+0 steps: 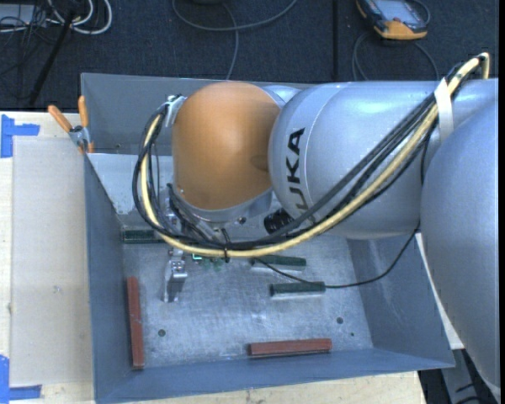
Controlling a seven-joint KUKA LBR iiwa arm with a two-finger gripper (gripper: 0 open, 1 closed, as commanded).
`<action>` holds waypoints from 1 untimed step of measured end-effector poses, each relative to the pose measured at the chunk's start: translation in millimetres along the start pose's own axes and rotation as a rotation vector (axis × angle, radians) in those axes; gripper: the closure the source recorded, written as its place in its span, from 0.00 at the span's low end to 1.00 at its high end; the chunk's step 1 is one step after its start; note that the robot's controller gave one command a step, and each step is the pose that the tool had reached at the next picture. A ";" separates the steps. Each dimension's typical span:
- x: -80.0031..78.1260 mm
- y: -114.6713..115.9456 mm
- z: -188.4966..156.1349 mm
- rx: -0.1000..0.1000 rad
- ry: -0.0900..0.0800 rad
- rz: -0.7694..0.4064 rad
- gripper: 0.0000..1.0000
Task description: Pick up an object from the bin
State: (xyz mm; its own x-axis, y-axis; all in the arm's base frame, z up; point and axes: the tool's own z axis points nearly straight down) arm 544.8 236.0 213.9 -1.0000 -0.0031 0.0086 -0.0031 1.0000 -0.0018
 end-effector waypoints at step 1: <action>-1.9 -1.3 -4.7 -0.002 -0.007 0.004 0.00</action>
Offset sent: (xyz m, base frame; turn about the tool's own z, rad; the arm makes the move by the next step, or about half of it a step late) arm 0.0472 -0.0501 -0.1439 -0.4443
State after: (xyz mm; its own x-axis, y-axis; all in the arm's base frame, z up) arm 546.8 234.7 218.5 -1.0000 0.0013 0.0014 0.0013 1.0000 -0.0002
